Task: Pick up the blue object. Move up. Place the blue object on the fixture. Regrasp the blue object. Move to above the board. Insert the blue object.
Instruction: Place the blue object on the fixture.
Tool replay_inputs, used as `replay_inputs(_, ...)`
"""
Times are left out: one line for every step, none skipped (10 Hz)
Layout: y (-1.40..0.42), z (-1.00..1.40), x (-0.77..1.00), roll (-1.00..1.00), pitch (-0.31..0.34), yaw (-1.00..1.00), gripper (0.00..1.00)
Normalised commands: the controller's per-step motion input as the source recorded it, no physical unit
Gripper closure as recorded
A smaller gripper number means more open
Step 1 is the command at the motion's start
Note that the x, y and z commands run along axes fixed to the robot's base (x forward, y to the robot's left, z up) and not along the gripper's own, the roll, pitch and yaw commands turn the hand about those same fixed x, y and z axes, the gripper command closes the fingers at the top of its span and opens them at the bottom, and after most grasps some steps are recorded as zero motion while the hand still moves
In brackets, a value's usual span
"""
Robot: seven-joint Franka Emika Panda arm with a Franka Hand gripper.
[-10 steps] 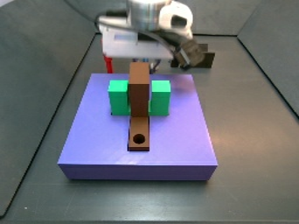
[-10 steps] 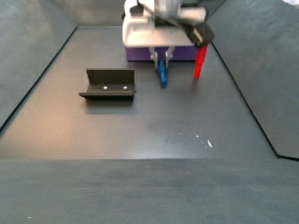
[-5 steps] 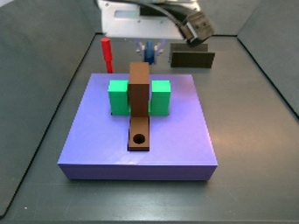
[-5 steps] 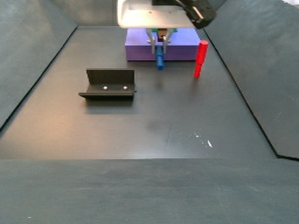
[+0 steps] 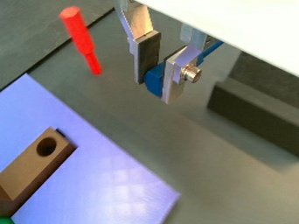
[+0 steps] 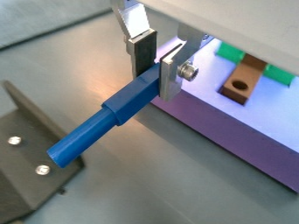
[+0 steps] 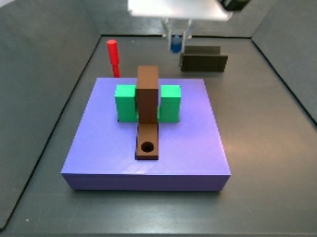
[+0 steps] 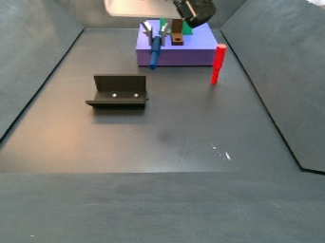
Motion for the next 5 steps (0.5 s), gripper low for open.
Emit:
replay_inputs(0.44,0.30,0.37,-1.00,0.000,0.00,1.00)
replay_inputs(0.49,0.24,0.36,-1.00,0.000,0.00,1.00)
replay_inputs(0.49,0.20,0.36,-1.00,0.000,0.00,1.00)
replay_inputs(0.49,0.11,0.42,-1.00,0.000,0.00,1.00)
replay_inputs(0.48,0.08,0.43,-1.00,0.000,0.00,1.00)
